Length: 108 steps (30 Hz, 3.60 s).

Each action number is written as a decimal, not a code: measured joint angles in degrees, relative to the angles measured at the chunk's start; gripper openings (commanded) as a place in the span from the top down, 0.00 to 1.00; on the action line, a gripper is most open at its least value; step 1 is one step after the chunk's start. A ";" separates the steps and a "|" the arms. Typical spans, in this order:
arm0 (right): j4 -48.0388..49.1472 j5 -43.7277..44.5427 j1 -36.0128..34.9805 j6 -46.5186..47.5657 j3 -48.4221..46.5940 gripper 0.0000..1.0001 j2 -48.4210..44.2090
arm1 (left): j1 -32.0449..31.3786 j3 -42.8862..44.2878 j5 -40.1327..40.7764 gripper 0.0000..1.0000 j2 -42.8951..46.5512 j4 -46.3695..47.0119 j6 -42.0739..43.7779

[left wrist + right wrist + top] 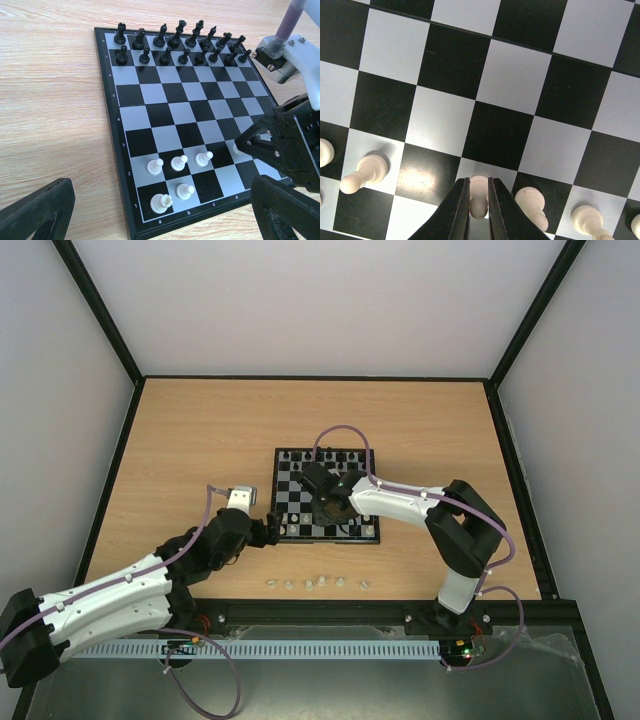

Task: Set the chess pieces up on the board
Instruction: Place the chess piece on the chessboard, then pick up the chess piece from the chessboard.

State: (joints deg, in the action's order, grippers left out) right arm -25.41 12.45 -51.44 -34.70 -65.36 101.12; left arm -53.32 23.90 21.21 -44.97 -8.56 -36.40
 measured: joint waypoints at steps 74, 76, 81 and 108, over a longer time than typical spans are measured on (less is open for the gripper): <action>10.80 -5.22 -0.28 2.34 31.41 0.01 -46.27 | -10.34 9.88 5.53 0.01 -12.39 -14.97 -11.96; 10.78 -4.92 -0.28 2.34 31.43 0.01 -45.79 | -10.03 9.86 5.53 0.01 -12.39 -14.93 -11.69; 10.69 -3.30 -0.28 2.19 31.36 0.11 -44.30 | -9.01 9.77 5.40 0.01 -12.39 -14.49 -10.82; 7.82 -1.03 -9.79 1.22 5.33 0.60 -9.62 | 3.17 0.37 0.09 0.01 -3.61 -1.90 -0.61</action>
State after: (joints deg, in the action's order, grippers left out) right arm -17.58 11.42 -61.23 -33.47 -60.03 91.50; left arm -50.15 24.27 21.30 -48.58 -10.46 -37.01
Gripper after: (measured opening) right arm 0.404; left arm 0.988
